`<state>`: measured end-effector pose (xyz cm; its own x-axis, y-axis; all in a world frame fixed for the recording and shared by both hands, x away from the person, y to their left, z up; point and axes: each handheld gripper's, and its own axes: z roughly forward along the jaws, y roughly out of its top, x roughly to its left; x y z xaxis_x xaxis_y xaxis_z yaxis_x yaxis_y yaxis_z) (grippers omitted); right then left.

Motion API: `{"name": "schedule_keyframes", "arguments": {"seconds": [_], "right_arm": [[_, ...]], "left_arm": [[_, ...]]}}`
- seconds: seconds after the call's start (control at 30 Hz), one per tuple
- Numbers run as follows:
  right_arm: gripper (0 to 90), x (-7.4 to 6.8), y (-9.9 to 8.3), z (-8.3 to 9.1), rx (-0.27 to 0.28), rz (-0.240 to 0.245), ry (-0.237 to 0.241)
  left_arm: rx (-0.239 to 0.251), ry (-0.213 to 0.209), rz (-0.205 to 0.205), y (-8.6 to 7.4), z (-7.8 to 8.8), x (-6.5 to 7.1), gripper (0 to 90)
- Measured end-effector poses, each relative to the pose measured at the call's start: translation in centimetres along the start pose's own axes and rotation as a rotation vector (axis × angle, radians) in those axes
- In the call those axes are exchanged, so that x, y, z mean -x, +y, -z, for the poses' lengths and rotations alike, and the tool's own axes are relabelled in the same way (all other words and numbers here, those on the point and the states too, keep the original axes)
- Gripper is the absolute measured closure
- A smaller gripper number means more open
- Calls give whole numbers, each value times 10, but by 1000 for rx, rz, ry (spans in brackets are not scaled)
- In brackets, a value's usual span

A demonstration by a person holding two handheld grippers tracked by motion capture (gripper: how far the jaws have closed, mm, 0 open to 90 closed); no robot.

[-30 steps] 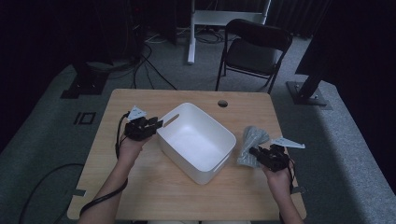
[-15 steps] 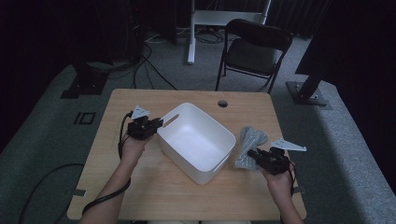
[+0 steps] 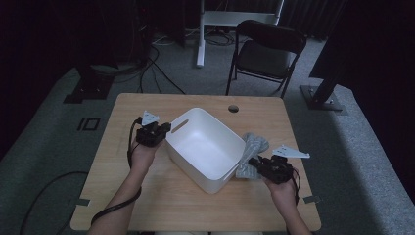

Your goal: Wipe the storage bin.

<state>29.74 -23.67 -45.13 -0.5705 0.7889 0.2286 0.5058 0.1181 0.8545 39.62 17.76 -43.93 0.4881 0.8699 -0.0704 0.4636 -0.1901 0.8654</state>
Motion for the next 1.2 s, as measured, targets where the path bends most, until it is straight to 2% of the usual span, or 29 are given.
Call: {"name": "schedule_keyframes", "arguments": {"seconds": [0.07,0.13,0.27,0.6,1.2], "right_arm": [[760,0,0,-3,-4,2,-1],[760,1,0,-7,0,-3,-5],[762,2,0,-9,-1,-5,-3],[764,4,-4,-15,-30,4,-23],[764,20,-25,-41,-130,-48,-44]], "left_arm": [[0,-3,0,0,0,0,837],[2,-31,-10,0,0,-3,834],[-5,-48,-13,0,0,-4,834],[-8,-52,-21,0,0,-3,833],[-7,-60,-25,-1,0,-1,829]]}}
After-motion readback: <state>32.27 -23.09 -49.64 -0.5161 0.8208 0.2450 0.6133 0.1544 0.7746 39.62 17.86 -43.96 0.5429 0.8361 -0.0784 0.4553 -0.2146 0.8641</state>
